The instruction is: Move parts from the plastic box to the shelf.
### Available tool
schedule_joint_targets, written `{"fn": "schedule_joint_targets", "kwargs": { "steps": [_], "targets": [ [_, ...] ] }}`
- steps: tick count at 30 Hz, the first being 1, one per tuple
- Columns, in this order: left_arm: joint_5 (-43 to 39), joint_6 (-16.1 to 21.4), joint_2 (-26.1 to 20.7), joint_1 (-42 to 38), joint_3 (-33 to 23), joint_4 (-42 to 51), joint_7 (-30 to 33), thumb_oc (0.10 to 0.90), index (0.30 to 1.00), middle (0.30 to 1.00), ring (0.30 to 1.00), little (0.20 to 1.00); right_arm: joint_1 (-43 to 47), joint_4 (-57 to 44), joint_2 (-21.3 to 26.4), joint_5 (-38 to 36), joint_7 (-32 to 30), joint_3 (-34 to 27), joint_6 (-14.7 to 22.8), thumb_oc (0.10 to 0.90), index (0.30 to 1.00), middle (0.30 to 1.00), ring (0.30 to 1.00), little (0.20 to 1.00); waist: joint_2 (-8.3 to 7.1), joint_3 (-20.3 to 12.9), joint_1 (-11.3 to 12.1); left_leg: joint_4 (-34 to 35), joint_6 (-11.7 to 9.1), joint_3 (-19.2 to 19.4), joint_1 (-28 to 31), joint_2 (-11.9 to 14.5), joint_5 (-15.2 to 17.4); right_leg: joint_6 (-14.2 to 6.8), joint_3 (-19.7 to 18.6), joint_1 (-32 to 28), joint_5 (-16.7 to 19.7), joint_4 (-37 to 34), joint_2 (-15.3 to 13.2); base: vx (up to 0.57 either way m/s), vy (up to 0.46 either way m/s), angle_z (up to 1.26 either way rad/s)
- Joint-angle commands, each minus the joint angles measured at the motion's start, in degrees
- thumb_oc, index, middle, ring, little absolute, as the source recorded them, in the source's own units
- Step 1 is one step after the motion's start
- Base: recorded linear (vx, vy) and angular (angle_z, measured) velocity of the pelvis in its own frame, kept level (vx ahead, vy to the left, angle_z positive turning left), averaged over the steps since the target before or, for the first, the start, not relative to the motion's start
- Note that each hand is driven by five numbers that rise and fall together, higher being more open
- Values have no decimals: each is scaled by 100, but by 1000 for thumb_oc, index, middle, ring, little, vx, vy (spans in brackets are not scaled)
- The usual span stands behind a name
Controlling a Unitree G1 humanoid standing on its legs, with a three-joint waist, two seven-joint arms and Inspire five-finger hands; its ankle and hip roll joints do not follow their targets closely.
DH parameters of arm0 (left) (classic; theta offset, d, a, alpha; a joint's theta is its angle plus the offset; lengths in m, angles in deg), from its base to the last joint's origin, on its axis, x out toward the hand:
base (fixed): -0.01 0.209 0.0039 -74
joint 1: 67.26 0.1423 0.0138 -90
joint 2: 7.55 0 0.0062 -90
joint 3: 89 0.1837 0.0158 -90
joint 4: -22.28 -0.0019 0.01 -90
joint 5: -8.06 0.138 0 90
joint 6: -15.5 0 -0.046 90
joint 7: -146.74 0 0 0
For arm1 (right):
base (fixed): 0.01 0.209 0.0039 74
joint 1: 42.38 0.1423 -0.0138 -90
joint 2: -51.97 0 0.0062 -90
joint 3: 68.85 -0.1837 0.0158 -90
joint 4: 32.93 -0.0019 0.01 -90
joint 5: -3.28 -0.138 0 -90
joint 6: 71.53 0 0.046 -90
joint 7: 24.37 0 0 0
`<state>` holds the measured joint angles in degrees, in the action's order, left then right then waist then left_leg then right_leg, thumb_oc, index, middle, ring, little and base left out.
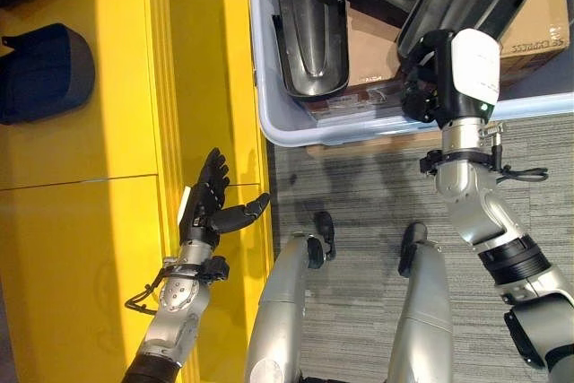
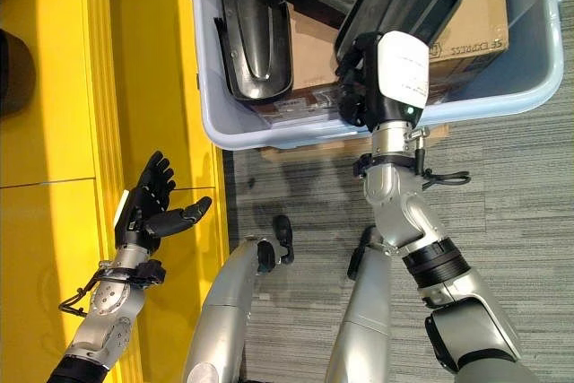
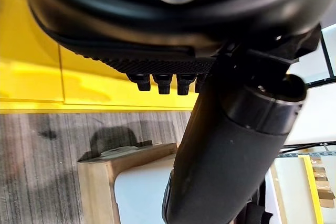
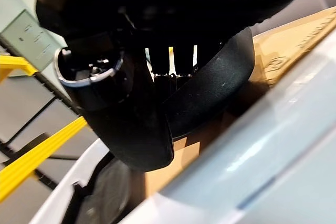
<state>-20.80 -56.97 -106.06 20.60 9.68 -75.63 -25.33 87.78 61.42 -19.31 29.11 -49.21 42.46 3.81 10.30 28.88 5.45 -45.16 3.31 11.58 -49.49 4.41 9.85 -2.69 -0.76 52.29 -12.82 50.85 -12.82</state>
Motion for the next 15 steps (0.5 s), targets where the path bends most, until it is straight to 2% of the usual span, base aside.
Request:
{"fn": "schedule_joint_targets", "kwargs": {
  "steps": [1,11,15],
  "targets": [
    [54,295,-318,-163,-493,485,-33,900,1000,1000,1000,1000,570,-1238,-192,528,89,23,685,400,300,300,300,300,41,91,-52,1291,-2,-288,542,-433,-125,569,532,-1066,-1191,438,197,-30,-65,-10],
    [62,122,-356,-432,-512,360,-165,900,1000,1000,1000,1000,681,-1286,-365,719,87,86,616,400,300,300,300,300,-104,91,-33,1625,-115,-331,1022,-460,-277,534,679,-1771,-1118,-102,249,-5,-51,-2],
    [68,25,-376,-516,-501,347,-171,900,1000,1000,1000,1000,726,-1103,-321,638,-98,47,742,400,300,300,300,300,-161,91,-14,1638,-124,-360,1093,-468,-284,561,735,-1910,-1132,-148,263,-2,-49,4]
  ]
}}
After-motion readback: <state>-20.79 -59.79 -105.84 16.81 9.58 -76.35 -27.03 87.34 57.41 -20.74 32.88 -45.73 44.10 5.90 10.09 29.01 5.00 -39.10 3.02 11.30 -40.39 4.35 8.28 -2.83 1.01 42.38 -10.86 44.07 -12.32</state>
